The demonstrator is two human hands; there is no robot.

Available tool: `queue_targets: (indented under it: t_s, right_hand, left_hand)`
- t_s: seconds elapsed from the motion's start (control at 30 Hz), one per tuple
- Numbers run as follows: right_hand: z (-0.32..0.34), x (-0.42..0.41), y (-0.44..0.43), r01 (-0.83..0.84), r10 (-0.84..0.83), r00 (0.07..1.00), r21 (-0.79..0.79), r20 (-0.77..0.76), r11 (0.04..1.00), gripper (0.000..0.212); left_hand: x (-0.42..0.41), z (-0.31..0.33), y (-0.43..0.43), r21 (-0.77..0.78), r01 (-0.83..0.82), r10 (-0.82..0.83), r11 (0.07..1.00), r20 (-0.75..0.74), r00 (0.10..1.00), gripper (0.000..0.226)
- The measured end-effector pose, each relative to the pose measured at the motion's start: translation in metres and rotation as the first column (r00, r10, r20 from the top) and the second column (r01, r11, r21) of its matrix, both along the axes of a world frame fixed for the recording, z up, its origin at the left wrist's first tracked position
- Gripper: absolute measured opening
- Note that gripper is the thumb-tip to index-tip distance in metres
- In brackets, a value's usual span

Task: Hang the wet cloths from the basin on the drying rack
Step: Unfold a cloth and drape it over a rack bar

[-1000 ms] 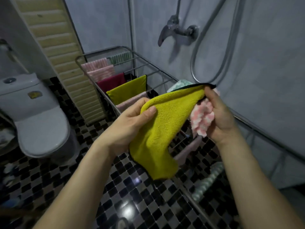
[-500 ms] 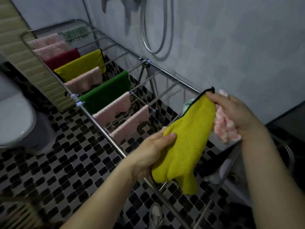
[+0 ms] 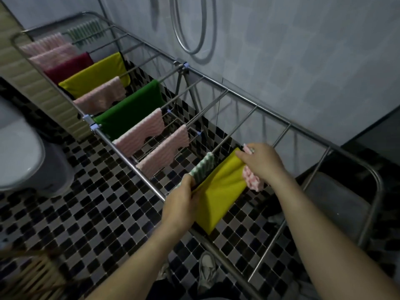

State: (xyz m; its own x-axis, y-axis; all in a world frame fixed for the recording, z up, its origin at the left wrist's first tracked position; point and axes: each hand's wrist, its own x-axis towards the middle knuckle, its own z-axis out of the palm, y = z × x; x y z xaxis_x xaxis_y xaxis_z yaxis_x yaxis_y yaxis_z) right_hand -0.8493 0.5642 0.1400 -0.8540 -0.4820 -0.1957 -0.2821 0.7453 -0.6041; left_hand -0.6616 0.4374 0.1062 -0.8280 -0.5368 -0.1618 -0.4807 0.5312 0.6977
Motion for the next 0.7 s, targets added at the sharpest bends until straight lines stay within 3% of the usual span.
queue_targets:
  t_s: [0.27, 0.37, 0.43, 0.5, 0.57, 0.7]
  right_hand:
    - [-0.002, -0.002, -0.008, 0.011, -0.013, 0.979, -0.009, -0.201, 1.000, 0.025]
    - [0.003, -0.014, 0.014, 0.025, -0.021, 0.992, 0.031, -0.123, 0.999, 0.016]
    - [0.003, -0.022, 0.030, -0.033, 0.035, 0.999, 0.090, -0.017, 0.995, 0.017]
    - [-0.001, -0.020, 0.039, -0.105, 0.100, 0.994, 0.129, 0.050, 0.986, 0.016]
    - [-0.006, -0.008, 0.044, -0.155, 0.150, 0.988, 0.158, 0.048, 0.975, 0.020]
    - [-0.017, 0.010, 0.044, -0.194, 0.203, 0.978, 0.170, -0.040, 0.966, 0.027]
  left_hand:
    - [0.002, -0.001, 0.002, -0.448, 0.086, 0.004, 0.890, 0.196, 0.981, 0.012]
    - [0.006, -0.006, 0.008, -0.513, 0.148, -0.068, 0.845, 0.171, 0.983, 0.021]
    - [0.006, -0.006, 0.012, -0.462, 0.221, -0.183, 0.859, 0.125, 0.975, 0.015]
    - [0.004, -0.002, 0.015, -0.286, 0.303, -0.271, 0.909, 0.145, 0.952, 0.018]
    - [0.003, 0.002, 0.020, -0.185, 0.387, -0.347, 0.903, 0.216, 0.913, 0.025]
    - [0.005, 0.006, 0.023, -0.151, 0.459, -0.410, 0.875, 0.270, 0.871, 0.029]
